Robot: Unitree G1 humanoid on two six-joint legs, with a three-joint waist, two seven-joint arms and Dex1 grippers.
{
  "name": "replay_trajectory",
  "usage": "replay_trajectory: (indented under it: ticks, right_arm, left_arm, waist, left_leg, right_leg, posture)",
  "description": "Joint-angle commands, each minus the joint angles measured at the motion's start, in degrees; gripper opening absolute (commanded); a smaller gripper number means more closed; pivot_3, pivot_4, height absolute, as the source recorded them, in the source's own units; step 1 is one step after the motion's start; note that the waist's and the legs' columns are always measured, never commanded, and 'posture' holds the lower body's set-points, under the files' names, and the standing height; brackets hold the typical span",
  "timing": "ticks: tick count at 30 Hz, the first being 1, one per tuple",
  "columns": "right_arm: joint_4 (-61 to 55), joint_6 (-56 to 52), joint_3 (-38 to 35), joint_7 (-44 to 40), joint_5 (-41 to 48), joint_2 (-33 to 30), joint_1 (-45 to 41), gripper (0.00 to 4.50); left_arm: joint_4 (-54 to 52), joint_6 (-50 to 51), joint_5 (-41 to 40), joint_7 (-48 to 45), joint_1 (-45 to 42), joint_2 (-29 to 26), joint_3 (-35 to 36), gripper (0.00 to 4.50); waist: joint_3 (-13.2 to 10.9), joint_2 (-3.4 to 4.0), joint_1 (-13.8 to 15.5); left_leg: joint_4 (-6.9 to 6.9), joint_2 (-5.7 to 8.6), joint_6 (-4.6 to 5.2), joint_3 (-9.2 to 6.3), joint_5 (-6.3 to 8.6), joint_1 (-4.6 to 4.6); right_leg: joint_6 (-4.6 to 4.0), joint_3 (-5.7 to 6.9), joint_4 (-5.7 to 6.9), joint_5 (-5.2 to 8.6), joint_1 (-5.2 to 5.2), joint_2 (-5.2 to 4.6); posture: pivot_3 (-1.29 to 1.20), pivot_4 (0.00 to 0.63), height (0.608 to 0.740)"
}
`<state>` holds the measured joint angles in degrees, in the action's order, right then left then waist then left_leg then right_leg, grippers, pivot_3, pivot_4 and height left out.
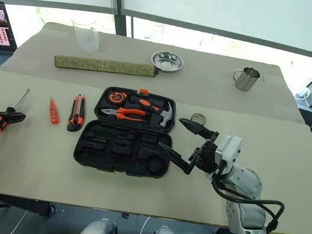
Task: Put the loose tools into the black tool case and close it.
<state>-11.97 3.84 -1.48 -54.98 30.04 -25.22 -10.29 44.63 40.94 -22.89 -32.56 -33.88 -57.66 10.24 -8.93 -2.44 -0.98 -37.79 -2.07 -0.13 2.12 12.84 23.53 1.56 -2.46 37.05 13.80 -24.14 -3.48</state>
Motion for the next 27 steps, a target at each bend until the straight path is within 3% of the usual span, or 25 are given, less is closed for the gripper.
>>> replay_trajectory:
  ticks: [1, 7, 10, 12, 14, 18, 23, 27]
  right_arm:
    - [-3.09, 0.75, -1.62, 0.21, 0.38, -0.73, 0.55, 4.5]
    - [-3.88, 0.52, -1.55, 0.49, 0.1, -1.05, 1.2, 4.5]
    - [-4.15, 0.21, -2.82, 0.31, 0.35, -2.45, 1.12, 4.5]
    - [-4.02, -0.07, -4.66, 0.14, 0.85, -4.35, 1.34, 4.5]
    - [-3.63, -0.22, -6.37, -0.24, 1.25, -6.1, 1.76, 4.5]
    - [-1.9, -1.39, -9.08, -3.82, 2.05, -11.01, 3.64, 4.5]
    - [-0.58, -2.91, -9.21, -7.26, 1.82, -14.75, 6.0, 4.5]
    - [-2.02, -4.58, -9.67, -6.95, 2.33, -15.03, 6.28, 4.5]
  left_arm:
    - [3.71, -2.63, 3.21, -3.12, -1.69, 0.13, -0.72, 2.92]
    - [4.41, -4.83, 5.44, -6.66, -0.44, -0.54, 0.72, 0.85]
    - [0.89, -12.04, 4.15, -10.32, 0.94, -1.56, 4.31, 0.85]
    - [-6.96, -20.93, 2.37, -18.89, 3.37, -1.83, 5.68, 0.85]
    - [-16.48, -26.2, 1.49, -27.4, 6.17, -2.31, 4.23, 0.85]
    - [-32.47, -30.0, 2.97, -37.33, 4.07, 0.66, -5.34, 0.85]
    - [-33.64, -33.83, 13.32, -41.37, -4.47, 7.81, -20.11, 0.85]
    - [-27.07, -35.99, 20.11, -40.34, -9.66, 12.33, -25.89, 0.85]
  waist:
    - [0.0, 0.0, 0.11]
    - [0.0, 0.0, 0.27]
    - [0.0, 0.0, 0.24]
    - [-0.01, -0.08, 0.34]
    - [-0.02, -0.15, 0.84]
    - [0.01, -0.15, 2.08]
    - [0.09, -0.01, 1.84]
    - [0.09, -0.02, 0.41]
  left_leg:
    - [-0.01, 0.0, 0.0, 0.01, 0.0, 0.0]
    - [-0.05, 0.01, 0.0, 0.03, 0.0, 0.01]
    - [-0.05, 0.01, 0.0, 0.05, 0.0, 0.02]
    - [-0.07, -0.04, 0.0, 0.04, 0.0, 0.1]
    - [-0.1, -0.05, -0.05, 0.03, -0.03, 0.23]
    - [-0.17, 0.07, -0.06, 0.09, -0.04, 0.24]
    - [-0.25, 0.1, -0.03, 0.15, -0.05, 0.2]
    - [-0.3, 0.02, -0.01, 0.07, -0.04, 0.24]
  right_leg:
    - [0.0, 0.0, 0.01, 0.0, 0.01, 0.0]
    - [0.0, -0.03, 0.01, 0.0, 0.03, -0.04]
    - [0.0, -0.04, 0.02, 0.0, 0.01, -0.05]
    - [0.0, -0.01, 0.02, 0.0, -0.05, -0.03]
    - [-0.03, 0.03, 0.0, -0.02, -0.11, -0.05]
    - [-0.04, 0.01, -0.06, -0.03, 0.0, -0.2]
    - [0.0, -0.08, -0.06, -0.03, 0.07, -0.09]
    - [0.0, -0.18, -0.01, -0.04, -0.01, 0.11]
  posture:
    - [0.0, 0.15, 0.74]
    - [0.0, 0.15, 0.74]
    - [0.0, 0.15, 0.74]
    - [0.0, 0.15, 0.74]
    - [0.0, 0.15, 0.74]
    - [0.0, 0.15, 0.74]
    - [0.0, 0.15, 0.74]
    - [0.0, 0.15, 0.74]
